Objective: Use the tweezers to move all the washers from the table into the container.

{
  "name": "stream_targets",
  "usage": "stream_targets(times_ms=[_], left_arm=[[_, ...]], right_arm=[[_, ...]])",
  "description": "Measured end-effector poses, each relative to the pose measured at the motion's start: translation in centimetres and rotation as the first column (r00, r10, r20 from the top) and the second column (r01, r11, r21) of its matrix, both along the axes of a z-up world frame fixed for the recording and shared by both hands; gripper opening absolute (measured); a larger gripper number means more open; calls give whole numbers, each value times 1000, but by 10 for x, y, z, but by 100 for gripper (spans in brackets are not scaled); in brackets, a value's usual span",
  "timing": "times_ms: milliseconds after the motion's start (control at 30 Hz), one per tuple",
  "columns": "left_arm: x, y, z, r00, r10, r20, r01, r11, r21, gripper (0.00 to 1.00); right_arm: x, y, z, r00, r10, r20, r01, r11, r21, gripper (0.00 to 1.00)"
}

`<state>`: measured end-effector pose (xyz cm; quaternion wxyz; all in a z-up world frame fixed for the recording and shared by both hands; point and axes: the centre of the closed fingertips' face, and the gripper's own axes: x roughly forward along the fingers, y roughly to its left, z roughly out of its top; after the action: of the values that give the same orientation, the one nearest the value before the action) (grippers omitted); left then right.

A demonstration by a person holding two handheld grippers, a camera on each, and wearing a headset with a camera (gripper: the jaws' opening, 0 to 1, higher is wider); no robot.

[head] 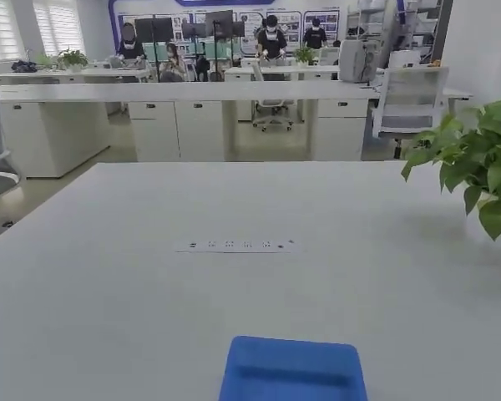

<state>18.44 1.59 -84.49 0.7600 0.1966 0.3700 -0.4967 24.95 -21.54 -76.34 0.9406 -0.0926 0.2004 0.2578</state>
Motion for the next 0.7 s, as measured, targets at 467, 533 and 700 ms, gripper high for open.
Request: stream_targets(times_ms=[467,533,700], left_arm=[[1,0,-25,980,-200,21,192,962,195,3],[2,2,-28,975,-221,21,211,951,224,3],[4,3,-32,945,-323,46,294,904,311,0]], right_arm=[[-3,0,-4,1000,12,-15,-13,999,-32,47],[-4,2,-5,1000,20,-17,-21,999,-39,47],[-5,3,-7,999,37,-27,-38,998,-53,45]])
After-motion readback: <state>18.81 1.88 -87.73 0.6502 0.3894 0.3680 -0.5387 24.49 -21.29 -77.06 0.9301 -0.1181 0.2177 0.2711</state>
